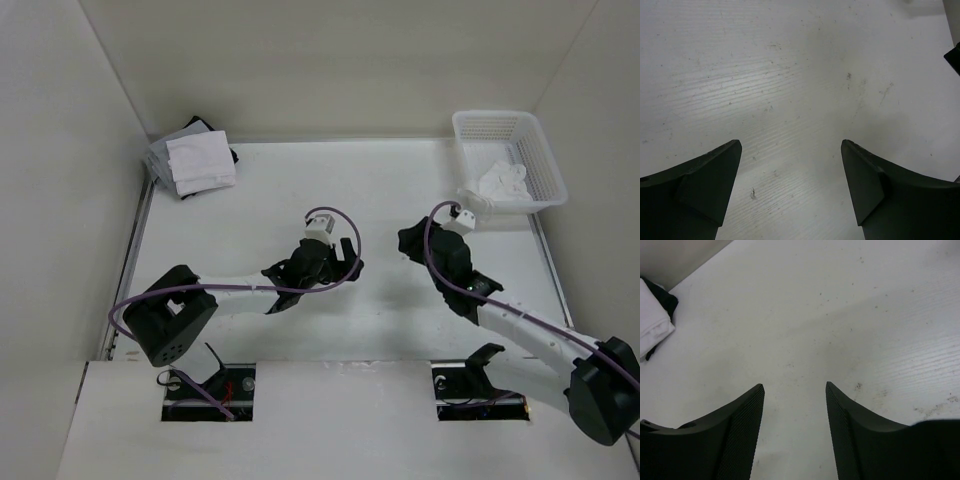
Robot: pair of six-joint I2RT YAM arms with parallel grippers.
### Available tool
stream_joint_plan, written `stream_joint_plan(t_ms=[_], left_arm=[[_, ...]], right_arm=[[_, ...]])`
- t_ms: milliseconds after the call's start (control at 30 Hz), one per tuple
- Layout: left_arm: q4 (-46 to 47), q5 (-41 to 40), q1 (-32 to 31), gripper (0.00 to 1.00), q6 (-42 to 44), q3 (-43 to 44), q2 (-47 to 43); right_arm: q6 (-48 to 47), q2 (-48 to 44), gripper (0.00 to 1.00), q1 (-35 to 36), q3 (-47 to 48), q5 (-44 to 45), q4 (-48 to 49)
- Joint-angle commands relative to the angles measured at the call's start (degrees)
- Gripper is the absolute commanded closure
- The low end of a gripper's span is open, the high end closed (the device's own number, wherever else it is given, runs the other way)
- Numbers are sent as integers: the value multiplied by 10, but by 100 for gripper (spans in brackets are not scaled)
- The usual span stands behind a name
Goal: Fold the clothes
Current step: Grab the tank top from the pile
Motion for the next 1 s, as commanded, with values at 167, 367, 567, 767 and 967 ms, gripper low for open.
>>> stream_joint_plan(t_ms=[167,367,567,767,967], left_arm=[[75,20,-3,19,8,-7,-11],[145,56,-3,46,19,-35,-10],[154,59,11,50,14,-49,-17],[155,65,25,47,7,-49,-12],[161,75,37,42,-10,-49,-10]], right_arm=[[-52,42,72,-41,120,-13,13],[-79,202,100,-205,351,-26,-75],[-75,416,91,-368,589,-36,-161],[-101,579,57,-449,727,-44,-274],[-116,621,39,-466,729,-86,-303]])
